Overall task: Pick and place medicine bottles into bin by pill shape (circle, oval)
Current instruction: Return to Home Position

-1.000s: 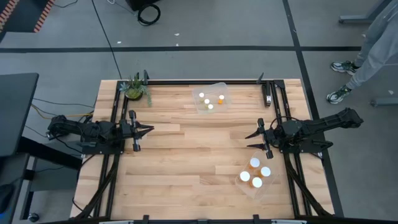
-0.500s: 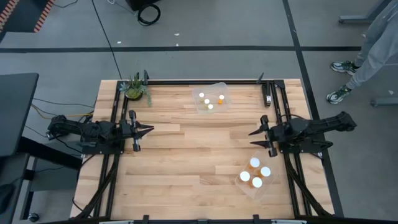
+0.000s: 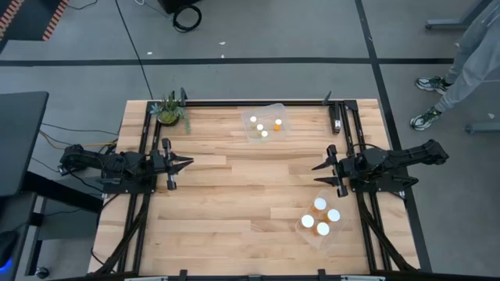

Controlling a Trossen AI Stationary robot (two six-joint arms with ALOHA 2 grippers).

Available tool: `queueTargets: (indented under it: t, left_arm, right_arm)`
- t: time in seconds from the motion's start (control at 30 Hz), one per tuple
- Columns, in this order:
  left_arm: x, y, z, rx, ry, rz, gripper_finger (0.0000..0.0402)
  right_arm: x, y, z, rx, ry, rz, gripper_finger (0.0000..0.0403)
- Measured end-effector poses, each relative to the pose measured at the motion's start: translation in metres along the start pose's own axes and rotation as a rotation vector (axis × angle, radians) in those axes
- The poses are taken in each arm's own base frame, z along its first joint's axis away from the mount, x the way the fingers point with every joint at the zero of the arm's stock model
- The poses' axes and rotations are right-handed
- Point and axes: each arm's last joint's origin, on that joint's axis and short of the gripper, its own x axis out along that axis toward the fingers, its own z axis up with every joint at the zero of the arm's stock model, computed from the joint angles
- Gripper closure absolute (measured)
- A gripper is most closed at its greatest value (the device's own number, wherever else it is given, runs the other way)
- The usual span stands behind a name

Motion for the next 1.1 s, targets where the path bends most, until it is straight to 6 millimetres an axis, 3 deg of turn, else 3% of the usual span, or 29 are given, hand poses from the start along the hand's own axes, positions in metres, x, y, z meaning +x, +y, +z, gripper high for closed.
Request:
queueTargets:
  t: [1.1]
  left_arm:
    - [0.0000, 0.0000, 0.0000, 0.000, 0.000, 0.000, 0.0371]
  right_arm:
    - [0.0000, 0.0000, -0.0002, 0.000, 0.001, 0.000, 0.0230]
